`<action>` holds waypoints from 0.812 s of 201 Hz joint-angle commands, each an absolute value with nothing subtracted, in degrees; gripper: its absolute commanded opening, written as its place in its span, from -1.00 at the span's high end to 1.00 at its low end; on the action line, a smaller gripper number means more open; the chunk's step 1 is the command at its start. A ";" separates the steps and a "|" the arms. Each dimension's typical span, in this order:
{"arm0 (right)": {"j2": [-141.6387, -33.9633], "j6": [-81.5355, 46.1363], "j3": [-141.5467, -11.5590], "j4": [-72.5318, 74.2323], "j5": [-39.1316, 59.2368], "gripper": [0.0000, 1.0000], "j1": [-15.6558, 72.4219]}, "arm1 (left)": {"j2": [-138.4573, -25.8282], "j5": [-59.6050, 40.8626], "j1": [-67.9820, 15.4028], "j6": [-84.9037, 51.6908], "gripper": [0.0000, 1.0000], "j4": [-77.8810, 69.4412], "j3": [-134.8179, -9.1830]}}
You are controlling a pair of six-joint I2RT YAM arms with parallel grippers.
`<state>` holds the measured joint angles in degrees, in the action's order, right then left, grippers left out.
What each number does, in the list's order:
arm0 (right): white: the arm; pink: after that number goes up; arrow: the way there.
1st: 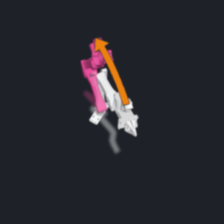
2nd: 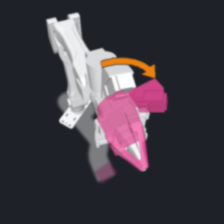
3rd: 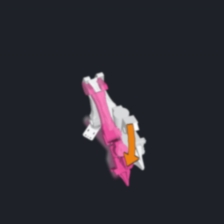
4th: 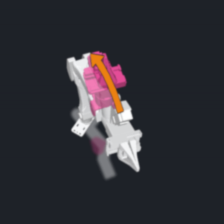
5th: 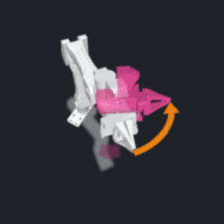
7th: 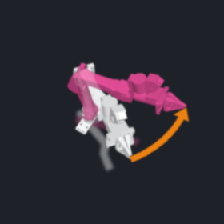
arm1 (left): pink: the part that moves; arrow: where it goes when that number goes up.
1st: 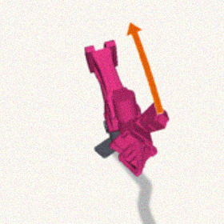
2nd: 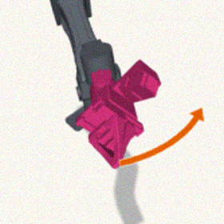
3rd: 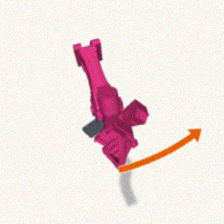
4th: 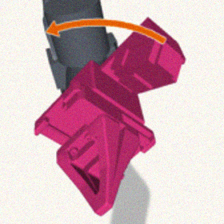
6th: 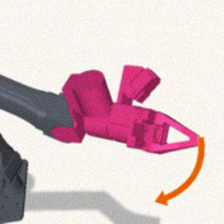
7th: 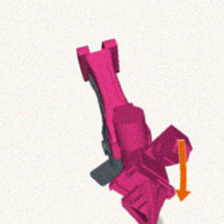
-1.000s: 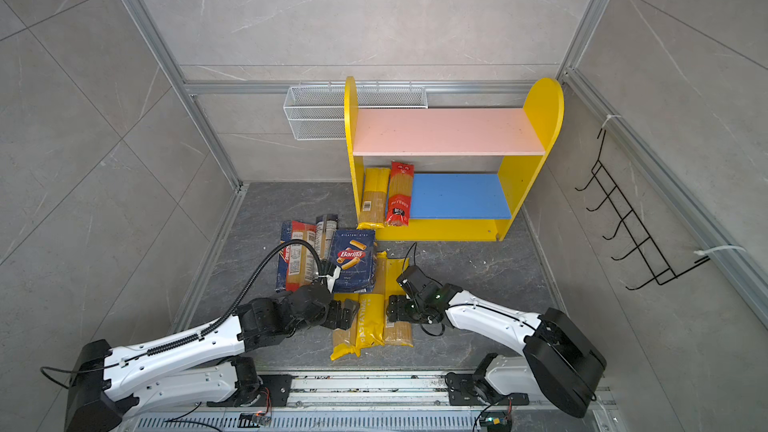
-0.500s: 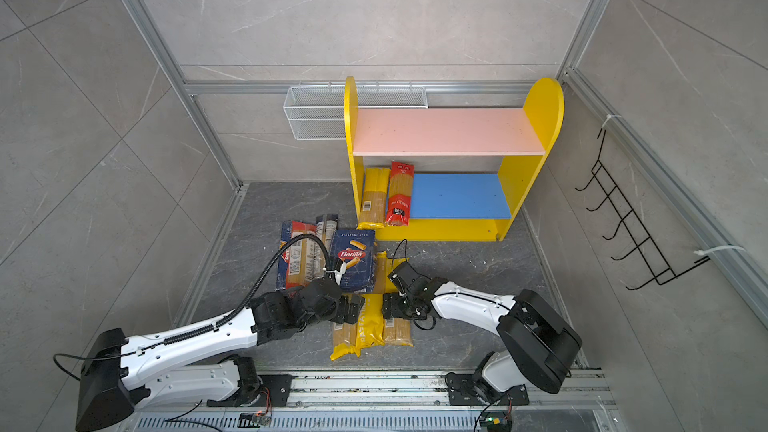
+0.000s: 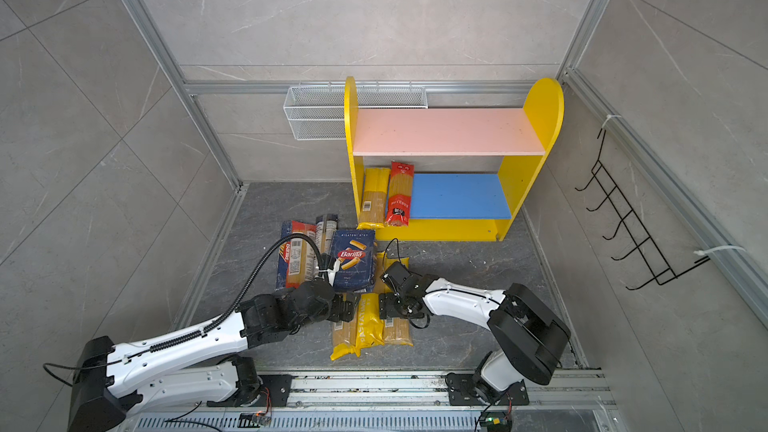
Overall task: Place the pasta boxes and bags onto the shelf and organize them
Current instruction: 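Close the right gripper on a yellow-banded spaghetti bag and lift it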
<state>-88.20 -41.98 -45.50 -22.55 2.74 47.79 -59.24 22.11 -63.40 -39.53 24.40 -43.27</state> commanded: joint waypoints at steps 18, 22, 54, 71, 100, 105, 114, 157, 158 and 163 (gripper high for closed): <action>-91.84 -42.27 -48.09 -24.87 -2.87 -0.69 48.72 | -55.25 24.52 -63.54 -40.11 -1.00 25.73 -41.77; -92.20 -42.42 -48.39 -25.88 -3.97 -0.69 48.70 | -55.00 24.60 -63.54 -40.23 -1.00 25.81 -41.61; -92.40 -43.32 -48.83 -31.19 -10.17 -0.67 48.69 | -52.51 24.88 -63.54 -40.86 -1.00 26.44 -40.35; -92.15 -43.40 -49.20 -34.13 -12.96 -0.68 48.69 | -51.69 25.20 -63.54 -41.03 -1.00 26.80 -39.81; -92.37 -43.28 -49.49 -36.74 -15.29 -0.68 48.69 | -50.80 25.29 -63.54 -41.07 -1.00 27.00 -39.60; -92.35 -43.32 -49.48 -36.82 -15.29 -0.68 48.65 | -50.68 25.29 -63.54 -41.07 -1.00 27.07 -39.56; -92.46 -43.41 -49.55 -37.00 -15.59 -0.69 48.66 | -50.59 25.23 -63.54 -41.15 -1.00 27.13 -39.57; -89.43 -42.24 -46.80 -30.00 -10.00 -0.72 48.90 | -49.41 25.32 -63.50 -41.58 -1.00 27.90 -39.46; -89.32 -42.22 -46.69 -29.76 -9.97 -0.72 48.89 | -49.36 25.36 -63.52 -41.58 -1.00 27.97 -39.42; -88.93 -42.23 -46.40 -29.24 -9.69 -0.71 49.03 | -49.22 25.39 -63.54 -41.71 -1.00 28.10 -39.42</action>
